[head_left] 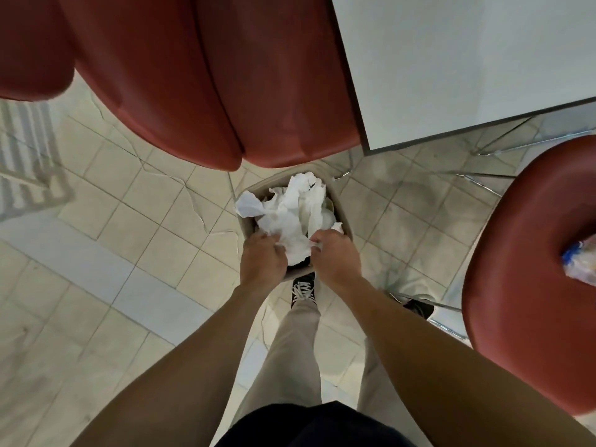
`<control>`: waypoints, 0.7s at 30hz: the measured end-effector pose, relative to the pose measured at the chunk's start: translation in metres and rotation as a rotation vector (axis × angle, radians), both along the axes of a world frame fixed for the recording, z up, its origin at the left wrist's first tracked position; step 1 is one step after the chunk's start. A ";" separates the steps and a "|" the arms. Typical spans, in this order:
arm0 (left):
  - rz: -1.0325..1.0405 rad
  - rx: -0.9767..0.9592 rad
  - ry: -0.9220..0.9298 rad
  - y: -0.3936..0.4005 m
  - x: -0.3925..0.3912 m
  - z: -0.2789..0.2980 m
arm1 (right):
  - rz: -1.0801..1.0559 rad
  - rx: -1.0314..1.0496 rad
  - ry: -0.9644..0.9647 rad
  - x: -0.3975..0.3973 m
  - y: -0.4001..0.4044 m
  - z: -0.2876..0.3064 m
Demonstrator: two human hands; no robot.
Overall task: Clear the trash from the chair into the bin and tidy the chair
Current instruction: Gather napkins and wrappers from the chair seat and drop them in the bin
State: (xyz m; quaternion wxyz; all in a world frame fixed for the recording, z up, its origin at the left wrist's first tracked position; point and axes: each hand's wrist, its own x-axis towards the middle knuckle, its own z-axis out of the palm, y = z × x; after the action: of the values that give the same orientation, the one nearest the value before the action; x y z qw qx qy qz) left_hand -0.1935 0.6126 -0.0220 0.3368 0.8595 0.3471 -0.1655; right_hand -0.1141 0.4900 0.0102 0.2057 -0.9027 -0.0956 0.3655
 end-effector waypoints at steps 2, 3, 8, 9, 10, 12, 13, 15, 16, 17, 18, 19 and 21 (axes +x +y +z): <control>-0.013 -0.021 0.021 0.005 -0.001 -0.003 | 0.055 -0.057 0.007 0.000 0.002 -0.005; -0.010 -0.030 0.023 0.008 0.001 -0.002 | 0.086 -0.077 0.018 -0.001 0.002 -0.006; 0.097 -0.042 -0.041 0.014 0.002 0.022 | 0.054 -0.036 0.034 0.001 -0.009 0.012; 0.098 -0.042 -0.069 0.013 0.003 0.028 | 0.023 -0.023 0.009 0.002 -0.013 0.019; 0.099 -0.047 -0.086 0.010 0.005 0.034 | -0.007 -0.012 -0.011 0.003 -0.018 0.025; 0.083 -0.069 -0.096 0.003 0.012 0.045 | -0.058 -0.001 -0.042 0.008 -0.027 0.038; 0.058 -0.075 -0.110 -0.004 0.017 0.051 | -0.085 0.002 -0.059 0.010 -0.034 0.044; -0.047 -0.076 -0.148 -0.019 0.033 0.063 | -0.144 0.010 -0.076 0.017 -0.051 0.058; -0.070 -0.077 -0.151 -0.024 0.039 0.066 | -0.149 0.007 -0.064 0.019 -0.054 0.061; -0.118 -0.082 -0.159 -0.032 0.046 0.071 | -0.178 0.010 -0.065 0.021 -0.064 0.067; -0.161 -0.086 -0.163 -0.042 0.052 0.078 | -0.203 0.012 -0.067 0.023 -0.074 0.073; -0.195 -0.093 -0.169 -0.051 0.060 0.084 | -0.238 0.018 -0.077 0.025 -0.085 0.079; -0.259 -0.095 -0.183 -0.068 0.073 0.093 | -0.303 0.025 -0.089 0.029 -0.105 0.089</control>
State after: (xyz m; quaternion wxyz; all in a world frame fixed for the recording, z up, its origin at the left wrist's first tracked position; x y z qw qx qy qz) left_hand -0.1206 0.5448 0.0714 0.3830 0.8916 0.1932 -0.1447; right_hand -0.0854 0.3853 0.0990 0.2652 -0.9195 0.0283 0.2888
